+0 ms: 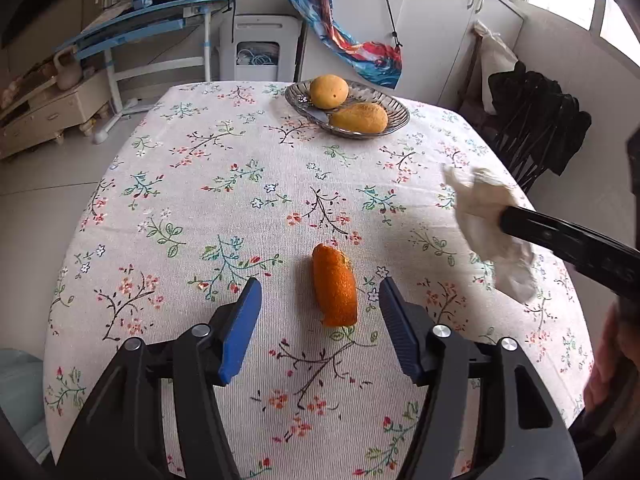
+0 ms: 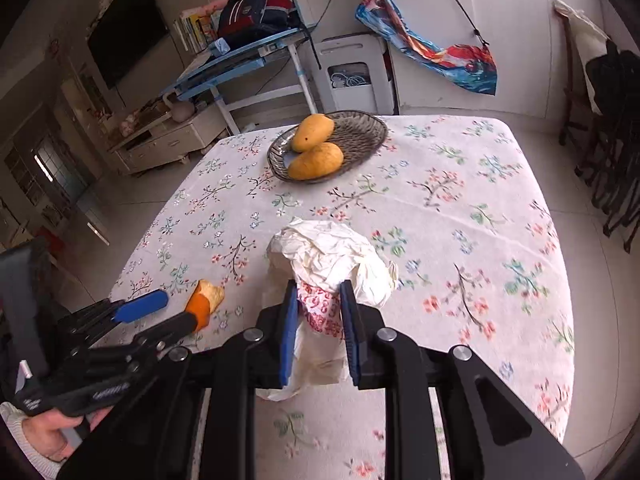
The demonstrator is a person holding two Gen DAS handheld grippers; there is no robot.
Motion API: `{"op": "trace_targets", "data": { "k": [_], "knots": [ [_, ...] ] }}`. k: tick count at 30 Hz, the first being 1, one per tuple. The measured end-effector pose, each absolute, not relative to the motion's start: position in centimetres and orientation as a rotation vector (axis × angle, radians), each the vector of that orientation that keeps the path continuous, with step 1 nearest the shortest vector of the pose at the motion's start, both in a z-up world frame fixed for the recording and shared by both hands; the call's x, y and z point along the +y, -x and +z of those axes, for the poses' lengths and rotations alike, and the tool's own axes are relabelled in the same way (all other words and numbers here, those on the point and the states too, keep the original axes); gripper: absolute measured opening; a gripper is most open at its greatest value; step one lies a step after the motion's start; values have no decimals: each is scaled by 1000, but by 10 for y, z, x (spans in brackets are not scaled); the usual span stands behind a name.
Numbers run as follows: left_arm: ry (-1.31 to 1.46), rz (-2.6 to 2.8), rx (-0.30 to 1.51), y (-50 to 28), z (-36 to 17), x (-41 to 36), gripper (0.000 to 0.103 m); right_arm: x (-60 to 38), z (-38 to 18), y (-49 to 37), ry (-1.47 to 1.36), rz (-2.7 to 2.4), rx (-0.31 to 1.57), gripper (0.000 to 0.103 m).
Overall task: Collect trash
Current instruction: 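Grasp the white-red wrapper with the right tool while the left tool grasps the orange peel, then carry the wrapper over the basin and open the right tool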
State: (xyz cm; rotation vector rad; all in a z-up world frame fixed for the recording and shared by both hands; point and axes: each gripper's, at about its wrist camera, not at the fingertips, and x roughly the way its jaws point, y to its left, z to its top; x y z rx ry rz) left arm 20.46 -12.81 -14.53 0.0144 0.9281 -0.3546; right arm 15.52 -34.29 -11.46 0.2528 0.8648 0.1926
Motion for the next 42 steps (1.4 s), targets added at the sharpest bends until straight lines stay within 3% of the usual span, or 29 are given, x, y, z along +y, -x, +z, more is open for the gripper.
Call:
{"op": "trace_targets", "data": {
  "k": [4, 6, 25, 42],
  "knots": [
    [-77, -365, 949, -213, -152, -141, 22, -352, -110, -122, -349, 185, 840, 22],
    [-56, -386, 965, -212, -148, -135, 15, -348, -108, -105, -385, 197, 828, 22],
    [-9, -365, 740, -34, -62, -29, 14, -259, -107, 21, -379, 399, 785, 22],
    [-37, -351, 642, 18, -22, -7, 14, -213, -127, 55, -263, 488, 935, 23]
  ]
}}
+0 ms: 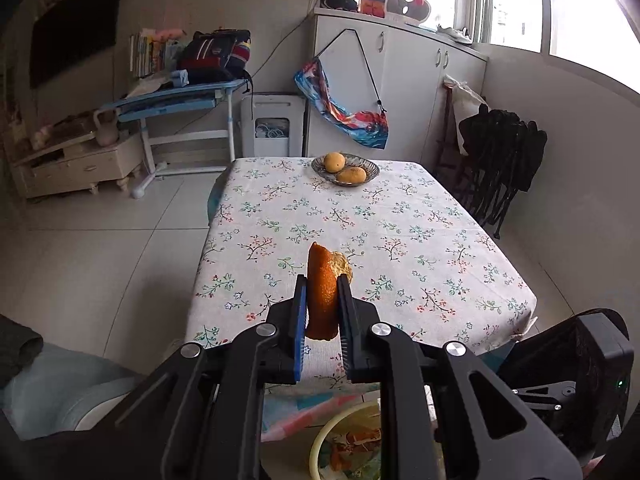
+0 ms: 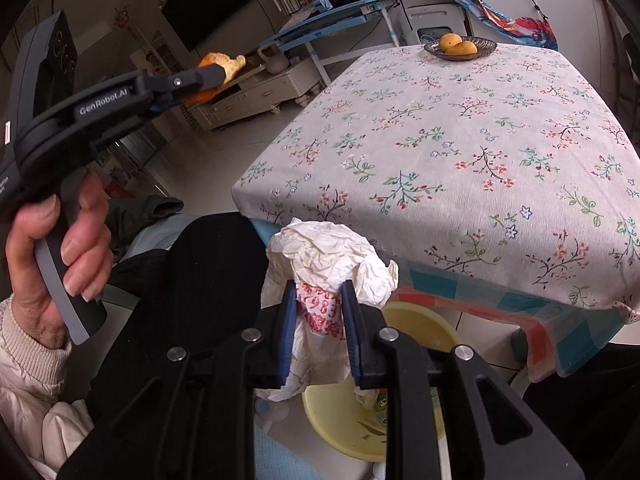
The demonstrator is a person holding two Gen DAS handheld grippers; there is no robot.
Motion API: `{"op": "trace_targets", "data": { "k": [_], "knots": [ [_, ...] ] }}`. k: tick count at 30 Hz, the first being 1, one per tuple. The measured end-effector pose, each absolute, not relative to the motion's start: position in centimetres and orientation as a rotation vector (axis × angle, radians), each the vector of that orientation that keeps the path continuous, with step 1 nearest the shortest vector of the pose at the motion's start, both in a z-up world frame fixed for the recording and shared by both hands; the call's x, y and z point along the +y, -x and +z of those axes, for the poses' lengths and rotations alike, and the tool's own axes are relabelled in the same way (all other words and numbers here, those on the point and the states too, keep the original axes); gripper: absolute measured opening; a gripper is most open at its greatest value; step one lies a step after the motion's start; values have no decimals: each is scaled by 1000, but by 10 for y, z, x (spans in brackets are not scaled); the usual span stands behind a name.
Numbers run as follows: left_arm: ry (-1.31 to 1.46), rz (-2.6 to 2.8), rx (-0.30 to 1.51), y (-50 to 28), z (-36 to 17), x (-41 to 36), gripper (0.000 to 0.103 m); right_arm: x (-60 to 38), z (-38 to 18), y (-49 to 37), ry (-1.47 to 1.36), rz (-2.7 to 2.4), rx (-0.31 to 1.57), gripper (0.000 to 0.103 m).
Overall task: Collect trash
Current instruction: 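Carry the wrapper over the basin and open the right tool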
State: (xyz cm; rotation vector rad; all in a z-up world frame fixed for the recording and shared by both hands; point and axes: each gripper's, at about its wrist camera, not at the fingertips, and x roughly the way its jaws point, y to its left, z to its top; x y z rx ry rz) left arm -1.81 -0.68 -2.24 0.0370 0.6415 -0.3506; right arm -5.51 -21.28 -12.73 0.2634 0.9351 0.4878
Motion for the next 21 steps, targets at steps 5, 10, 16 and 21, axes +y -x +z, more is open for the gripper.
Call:
{"op": "trace_targets", "data": {
  "k": [5, 10, 16, 21],
  "knots": [
    [-35, -351, 628, 25, -17, -4, 14, -209, -131, 57, -251, 491, 941, 23],
    [-31, -350, 616, 30, -13, 0, 14, -209, -127, 65, -253, 478, 920, 23],
    [-27, -347, 609, 35, -11, 4, 14, -209, -126, 68, -254, 469, 924, 25],
    [-24, -346, 601, 39, -9, 5, 14, -206, -127, 71, -244, 462, 938, 26]
  ]
}}
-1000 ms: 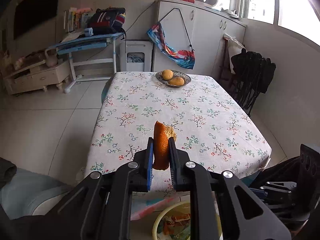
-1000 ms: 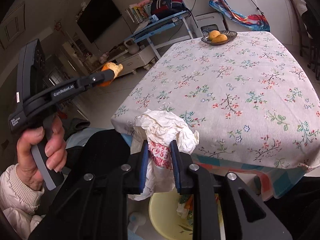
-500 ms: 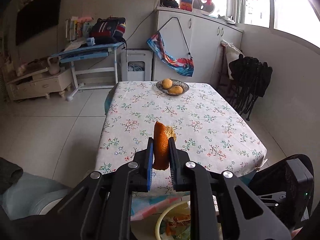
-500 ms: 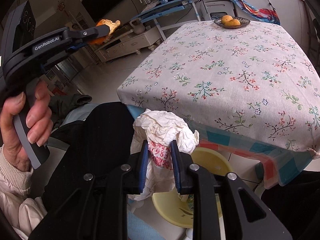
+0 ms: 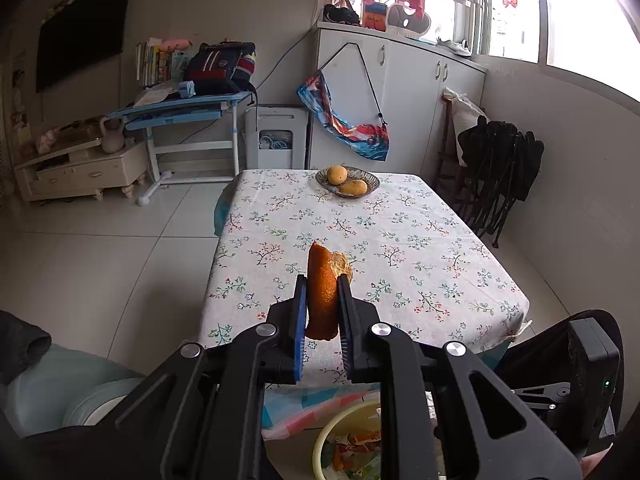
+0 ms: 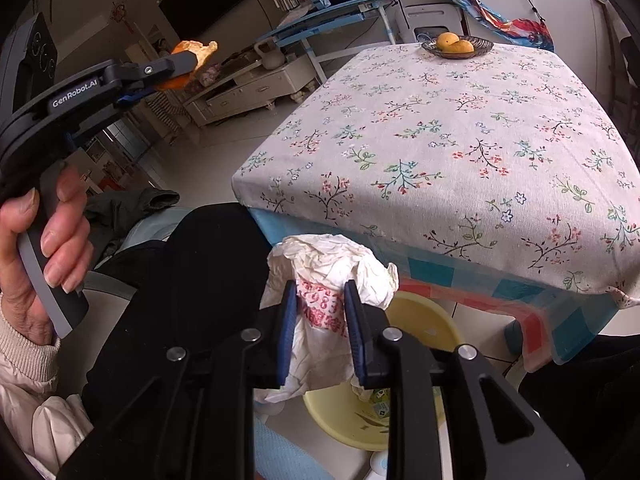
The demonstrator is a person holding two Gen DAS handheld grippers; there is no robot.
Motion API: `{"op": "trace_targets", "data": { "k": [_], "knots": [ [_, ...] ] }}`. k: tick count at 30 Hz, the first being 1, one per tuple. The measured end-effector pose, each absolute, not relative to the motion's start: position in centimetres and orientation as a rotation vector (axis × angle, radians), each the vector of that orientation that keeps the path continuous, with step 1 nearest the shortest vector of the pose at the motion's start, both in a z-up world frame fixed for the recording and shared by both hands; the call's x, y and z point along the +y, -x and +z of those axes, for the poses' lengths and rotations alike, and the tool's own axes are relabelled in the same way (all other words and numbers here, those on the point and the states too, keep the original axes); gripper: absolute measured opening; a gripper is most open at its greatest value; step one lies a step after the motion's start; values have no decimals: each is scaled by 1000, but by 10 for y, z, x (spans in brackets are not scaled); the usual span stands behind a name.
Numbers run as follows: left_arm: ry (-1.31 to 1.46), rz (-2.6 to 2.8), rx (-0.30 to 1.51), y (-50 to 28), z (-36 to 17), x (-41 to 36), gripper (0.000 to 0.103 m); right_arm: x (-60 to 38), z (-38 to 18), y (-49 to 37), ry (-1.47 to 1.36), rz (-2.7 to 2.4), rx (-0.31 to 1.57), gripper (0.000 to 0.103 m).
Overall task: Collect trash
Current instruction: 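Carry the wrapper over the basin and open the right tool, then carry the orange peel over the basin and open the left tool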
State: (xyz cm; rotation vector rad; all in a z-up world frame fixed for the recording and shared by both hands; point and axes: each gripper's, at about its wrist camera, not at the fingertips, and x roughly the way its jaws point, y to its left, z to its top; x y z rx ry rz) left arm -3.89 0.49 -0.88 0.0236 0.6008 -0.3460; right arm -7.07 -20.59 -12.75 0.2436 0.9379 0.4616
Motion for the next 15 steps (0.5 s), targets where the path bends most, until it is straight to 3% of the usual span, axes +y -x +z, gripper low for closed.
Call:
{"op": "trace_targets", "data": {
  "k": [4, 7, 15],
  "knots": [
    [-23, -347, 593, 43, -7, 6, 14, -207, -128, 72, -244, 443, 943, 29],
    [-25, -349, 590, 46, -6, 7, 14, -209, -127, 73, -242, 418, 934, 41],
    [-50, -381, 612, 60, -10, 0, 14, -230, -112, 81, -311, 354, 820, 53]
  ]
}}
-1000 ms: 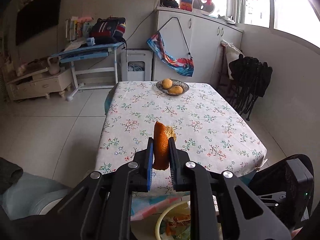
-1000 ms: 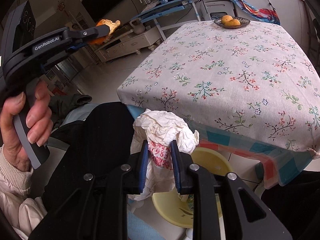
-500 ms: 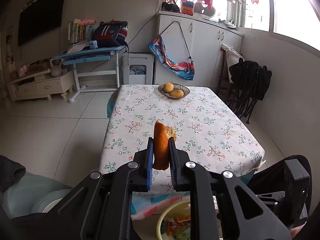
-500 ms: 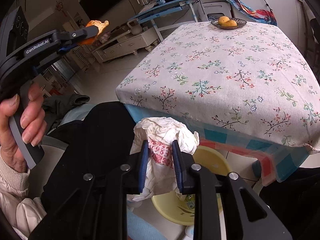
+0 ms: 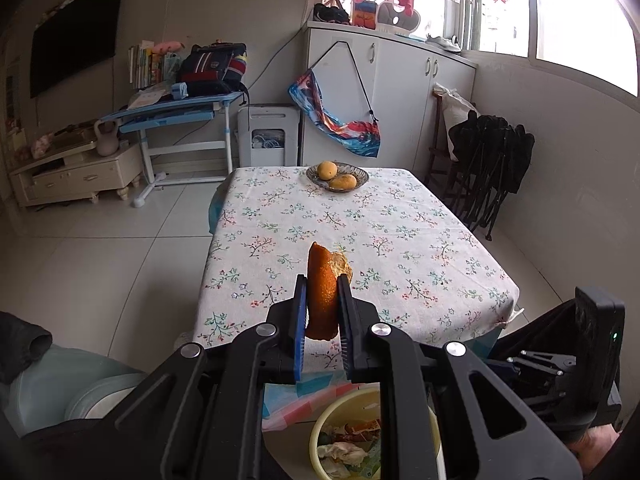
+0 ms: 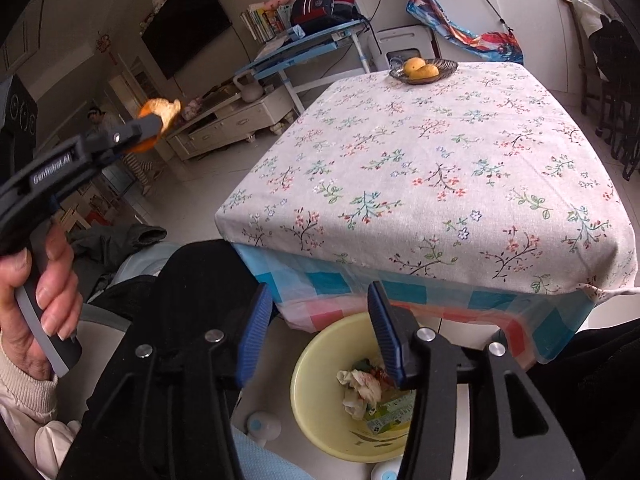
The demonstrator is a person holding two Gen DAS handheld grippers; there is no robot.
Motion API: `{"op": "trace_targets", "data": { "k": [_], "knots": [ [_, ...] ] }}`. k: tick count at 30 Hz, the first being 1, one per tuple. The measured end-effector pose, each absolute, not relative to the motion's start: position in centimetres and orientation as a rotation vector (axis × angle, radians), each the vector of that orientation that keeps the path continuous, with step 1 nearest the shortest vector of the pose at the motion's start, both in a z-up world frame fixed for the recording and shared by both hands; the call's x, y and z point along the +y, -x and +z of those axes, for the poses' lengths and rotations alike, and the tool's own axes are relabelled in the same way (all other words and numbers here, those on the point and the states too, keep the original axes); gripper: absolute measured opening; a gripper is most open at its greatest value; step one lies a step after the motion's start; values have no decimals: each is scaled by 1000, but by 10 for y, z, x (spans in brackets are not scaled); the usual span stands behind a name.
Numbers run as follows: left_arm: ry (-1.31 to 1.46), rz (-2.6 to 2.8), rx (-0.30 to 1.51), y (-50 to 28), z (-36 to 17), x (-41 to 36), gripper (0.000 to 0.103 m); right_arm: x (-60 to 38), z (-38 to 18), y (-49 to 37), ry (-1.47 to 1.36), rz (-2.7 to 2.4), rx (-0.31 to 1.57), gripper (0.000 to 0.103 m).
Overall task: Collect trash
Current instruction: 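Carry the orange peel over the basin and open the left tool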
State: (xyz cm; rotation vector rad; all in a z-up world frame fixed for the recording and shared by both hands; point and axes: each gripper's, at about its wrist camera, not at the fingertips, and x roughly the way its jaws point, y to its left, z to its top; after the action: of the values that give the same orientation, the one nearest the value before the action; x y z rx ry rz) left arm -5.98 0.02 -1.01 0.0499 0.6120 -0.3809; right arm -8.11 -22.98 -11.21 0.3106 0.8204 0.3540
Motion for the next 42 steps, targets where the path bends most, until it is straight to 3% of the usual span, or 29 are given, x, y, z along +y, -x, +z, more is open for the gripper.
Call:
{"op": "trace_targets", "data": {
  "k": [2, 17, 20, 24, 28, 31, 39, 42],
  "knots": [
    [-69, -405, 631, 65, -16, -4, 14, -237, -106, 84, -335, 327, 776, 59],
    [-354, -681, 952, 106, -102, -65, 15, -275, -97, 102, -506, 241, 624, 65],
    [-379, -687, 973, 108, -109, -69, 18, -275, -97, 102, -511, 234, 617, 66],
    [-381, -667, 957, 107, -105, -66, 31, -276, -97, 102, -507, 233, 618, 66],
    [-383, -646, 928, 107, -98, -64, 33, -275, -97, 103, -491, 232, 618, 67],
    [-387, -617, 877, 107, -89, -62, 42, -274, -96, 103, -481, 227, 607, 67],
    [-293, -443, 694, 100, -55, -38, 75, -260, -85, 109, -364, 193, 553, 72],
    [-240, -358, 626, 98, -39, -24, 83, -252, -77, 114, -302, 173, 510, 78]
  ]
}}
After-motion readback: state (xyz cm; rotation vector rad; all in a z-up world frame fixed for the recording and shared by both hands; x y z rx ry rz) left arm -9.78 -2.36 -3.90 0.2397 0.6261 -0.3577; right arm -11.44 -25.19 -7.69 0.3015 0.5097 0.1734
